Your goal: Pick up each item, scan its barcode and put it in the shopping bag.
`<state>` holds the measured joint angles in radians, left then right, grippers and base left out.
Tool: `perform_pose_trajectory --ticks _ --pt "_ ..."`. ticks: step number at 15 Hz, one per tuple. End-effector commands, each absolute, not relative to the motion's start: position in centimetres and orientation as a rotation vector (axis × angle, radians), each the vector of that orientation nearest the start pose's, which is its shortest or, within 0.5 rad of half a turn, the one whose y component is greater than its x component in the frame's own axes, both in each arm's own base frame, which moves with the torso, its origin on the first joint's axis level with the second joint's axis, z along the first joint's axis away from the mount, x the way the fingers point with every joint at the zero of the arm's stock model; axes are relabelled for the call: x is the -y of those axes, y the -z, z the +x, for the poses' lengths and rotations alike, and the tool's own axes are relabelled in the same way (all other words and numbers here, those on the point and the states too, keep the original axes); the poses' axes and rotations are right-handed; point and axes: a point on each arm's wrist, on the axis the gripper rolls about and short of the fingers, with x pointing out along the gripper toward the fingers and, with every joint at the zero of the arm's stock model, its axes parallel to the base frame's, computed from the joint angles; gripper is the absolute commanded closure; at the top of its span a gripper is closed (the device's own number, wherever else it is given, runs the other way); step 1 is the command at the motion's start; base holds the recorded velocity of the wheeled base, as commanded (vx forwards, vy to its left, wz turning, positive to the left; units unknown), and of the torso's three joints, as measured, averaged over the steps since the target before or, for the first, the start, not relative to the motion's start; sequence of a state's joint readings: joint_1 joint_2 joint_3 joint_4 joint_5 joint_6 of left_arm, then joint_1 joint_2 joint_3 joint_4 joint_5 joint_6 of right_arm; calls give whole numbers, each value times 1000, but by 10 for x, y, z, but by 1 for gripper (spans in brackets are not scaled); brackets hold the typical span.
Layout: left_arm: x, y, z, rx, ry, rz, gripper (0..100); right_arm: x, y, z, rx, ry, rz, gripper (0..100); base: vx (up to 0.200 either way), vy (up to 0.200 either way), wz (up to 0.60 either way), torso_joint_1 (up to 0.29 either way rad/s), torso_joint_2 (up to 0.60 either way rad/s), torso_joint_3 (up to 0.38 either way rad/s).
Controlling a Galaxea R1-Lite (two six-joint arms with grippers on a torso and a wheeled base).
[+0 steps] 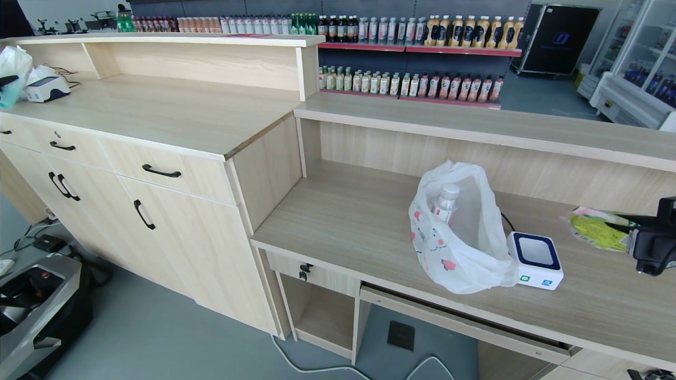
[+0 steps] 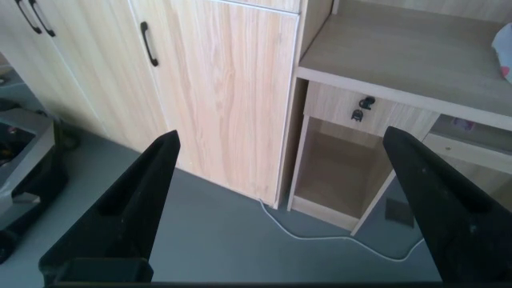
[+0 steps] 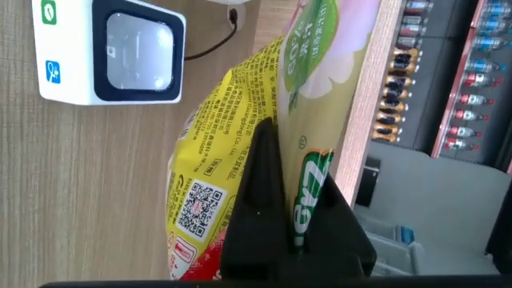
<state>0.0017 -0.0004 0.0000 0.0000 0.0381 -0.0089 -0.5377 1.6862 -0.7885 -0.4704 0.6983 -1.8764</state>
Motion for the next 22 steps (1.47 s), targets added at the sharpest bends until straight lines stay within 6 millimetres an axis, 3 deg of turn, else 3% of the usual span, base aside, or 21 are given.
perform_pose_trajectory --ticks 1,22 --pt "-1 -75 -23 0 -40 -9 0 136 -167 259 -84 -427 -1606 100 0 0 0 0 0 0" --pt "-1 -75 -23 0 -40 -9 0 142 -164 239 -110 -451 -1758 100 0 0 0 0 0 0"
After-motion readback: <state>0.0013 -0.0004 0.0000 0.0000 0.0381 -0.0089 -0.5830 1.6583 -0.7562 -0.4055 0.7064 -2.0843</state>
